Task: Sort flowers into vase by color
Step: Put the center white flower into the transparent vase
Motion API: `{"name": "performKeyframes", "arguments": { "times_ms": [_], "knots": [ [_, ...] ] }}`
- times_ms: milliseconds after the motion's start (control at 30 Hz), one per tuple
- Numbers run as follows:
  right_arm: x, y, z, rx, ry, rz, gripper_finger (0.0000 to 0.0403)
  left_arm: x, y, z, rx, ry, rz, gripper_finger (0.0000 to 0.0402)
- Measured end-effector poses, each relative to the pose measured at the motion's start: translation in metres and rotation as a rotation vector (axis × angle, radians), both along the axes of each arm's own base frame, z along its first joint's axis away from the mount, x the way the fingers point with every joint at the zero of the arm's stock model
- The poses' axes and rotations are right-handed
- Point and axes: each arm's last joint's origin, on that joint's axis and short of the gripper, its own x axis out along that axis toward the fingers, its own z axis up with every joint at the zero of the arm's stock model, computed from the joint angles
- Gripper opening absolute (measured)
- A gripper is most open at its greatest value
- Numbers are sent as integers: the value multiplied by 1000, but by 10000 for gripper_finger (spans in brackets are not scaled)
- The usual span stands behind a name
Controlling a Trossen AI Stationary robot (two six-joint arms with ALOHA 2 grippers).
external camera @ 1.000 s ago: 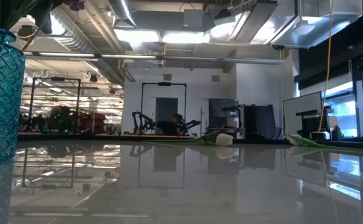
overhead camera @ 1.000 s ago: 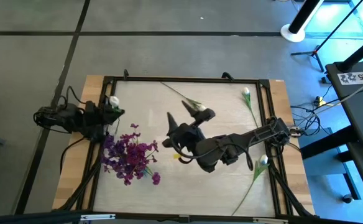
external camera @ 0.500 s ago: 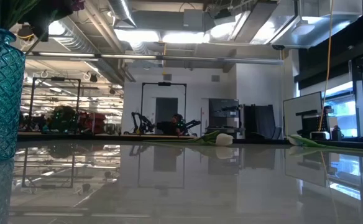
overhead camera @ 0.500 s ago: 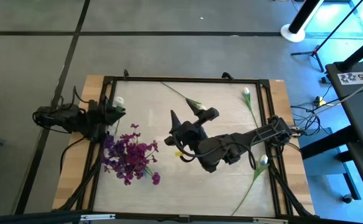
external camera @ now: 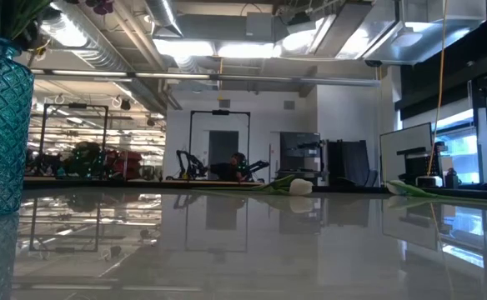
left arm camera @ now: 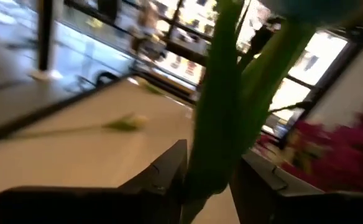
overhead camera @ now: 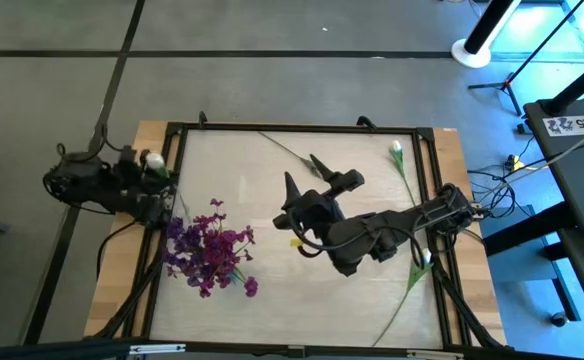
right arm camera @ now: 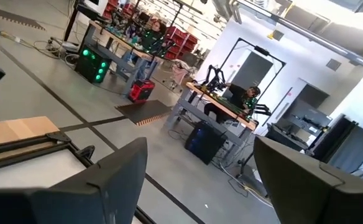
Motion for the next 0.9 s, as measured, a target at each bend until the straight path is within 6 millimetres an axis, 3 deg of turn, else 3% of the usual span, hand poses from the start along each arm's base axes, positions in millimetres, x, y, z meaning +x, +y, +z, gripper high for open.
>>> {"name": "performKeyframes", "arguments": {
  "times_ms": [300, 667, 900],
  "knots": [
    [4, -14, 1, 50, -96, 46, 292, -8, -7, -1, -133, 116, -271, 106],
    [20, -48, -32, 272, -178, 183, 297, -4, -7, 8, -60, 289, -243, 111],
    [20, -69, -56, 545, -100, 270, 331, 10, -12, 5, -55, 484, -275, 158]
  ]
}}
